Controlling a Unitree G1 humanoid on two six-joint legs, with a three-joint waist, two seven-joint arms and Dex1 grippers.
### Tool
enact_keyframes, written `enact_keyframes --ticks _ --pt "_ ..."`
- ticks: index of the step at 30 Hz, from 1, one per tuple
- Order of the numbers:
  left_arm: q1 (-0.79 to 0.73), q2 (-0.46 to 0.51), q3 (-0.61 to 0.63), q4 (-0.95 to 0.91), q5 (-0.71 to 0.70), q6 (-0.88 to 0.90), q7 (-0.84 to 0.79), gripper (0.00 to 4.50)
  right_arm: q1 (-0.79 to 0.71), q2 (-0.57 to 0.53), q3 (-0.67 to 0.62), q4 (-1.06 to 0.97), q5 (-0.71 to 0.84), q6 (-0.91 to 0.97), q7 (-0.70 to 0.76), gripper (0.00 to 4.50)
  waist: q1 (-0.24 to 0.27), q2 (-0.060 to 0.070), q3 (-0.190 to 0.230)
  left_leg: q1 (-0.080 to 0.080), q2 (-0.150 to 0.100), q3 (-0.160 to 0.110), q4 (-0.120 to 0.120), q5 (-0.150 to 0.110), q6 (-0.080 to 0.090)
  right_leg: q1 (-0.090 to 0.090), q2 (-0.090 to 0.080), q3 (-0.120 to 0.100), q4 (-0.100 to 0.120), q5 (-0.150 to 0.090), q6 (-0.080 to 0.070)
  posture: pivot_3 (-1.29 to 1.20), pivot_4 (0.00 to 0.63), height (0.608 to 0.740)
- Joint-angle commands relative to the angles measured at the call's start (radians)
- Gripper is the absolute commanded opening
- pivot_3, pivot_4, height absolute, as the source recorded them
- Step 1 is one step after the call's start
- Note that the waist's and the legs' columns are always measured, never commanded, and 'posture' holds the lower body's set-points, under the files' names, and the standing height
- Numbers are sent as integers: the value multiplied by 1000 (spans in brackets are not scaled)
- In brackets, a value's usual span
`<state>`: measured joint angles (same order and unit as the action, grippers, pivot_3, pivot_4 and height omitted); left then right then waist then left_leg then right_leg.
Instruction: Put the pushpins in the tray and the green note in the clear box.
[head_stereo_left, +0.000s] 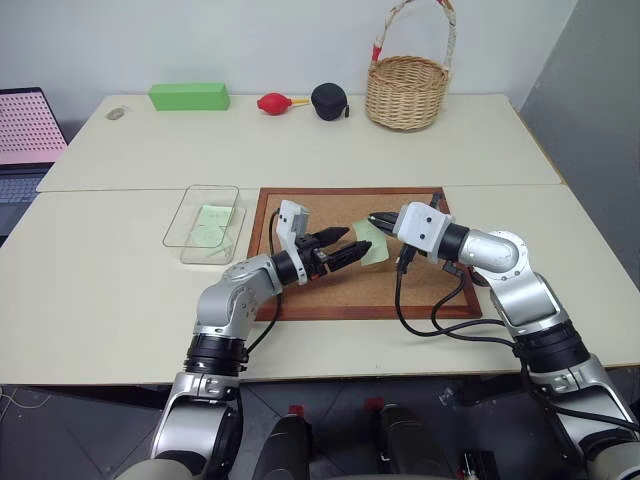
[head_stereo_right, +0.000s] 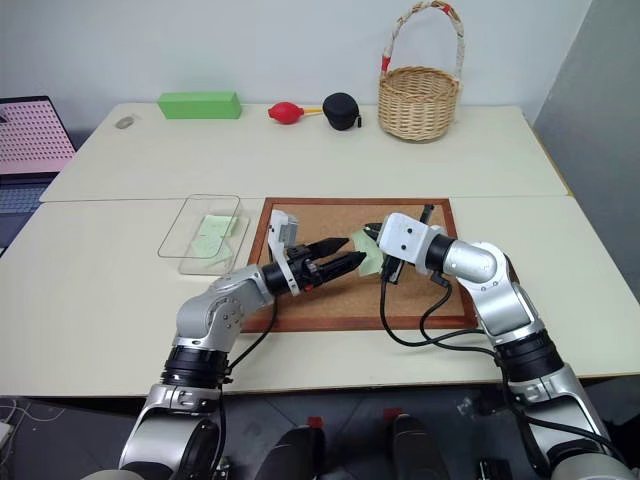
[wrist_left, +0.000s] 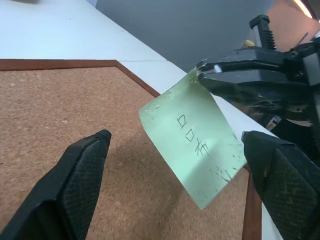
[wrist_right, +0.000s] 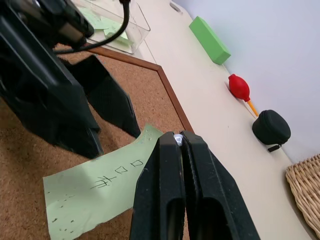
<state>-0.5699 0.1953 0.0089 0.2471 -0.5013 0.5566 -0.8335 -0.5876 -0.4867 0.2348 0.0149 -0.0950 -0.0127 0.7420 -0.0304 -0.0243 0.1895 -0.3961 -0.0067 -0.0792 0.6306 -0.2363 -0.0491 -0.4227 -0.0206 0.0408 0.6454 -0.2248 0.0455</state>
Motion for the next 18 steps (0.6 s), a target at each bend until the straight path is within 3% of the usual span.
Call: enact_keyframes --ticks 1,10,18 --pt "-46 -29 1 40 11 -49 4 4442 -34 4 -32 -33 23 0 -4 0 -1 0 0 0 0 0 0 0 0 0 0 0 0 0 0 0 150 740" --pt "-97 -87 28 129 -2 -96 0 4442 -38 17 -41 -53 41 33 -6 0 -2 0 0 0 0 0 0 0 0 0 0 0 0 0 -1 0 150 740" --pt "-81 -75 25 109 -17 -65 -41 3087 -40 24 -39 -61 47 49 -9 0 -2 0 0 1 0 0 0 0 0 1 0 0 1 2 -3 0 150 740"
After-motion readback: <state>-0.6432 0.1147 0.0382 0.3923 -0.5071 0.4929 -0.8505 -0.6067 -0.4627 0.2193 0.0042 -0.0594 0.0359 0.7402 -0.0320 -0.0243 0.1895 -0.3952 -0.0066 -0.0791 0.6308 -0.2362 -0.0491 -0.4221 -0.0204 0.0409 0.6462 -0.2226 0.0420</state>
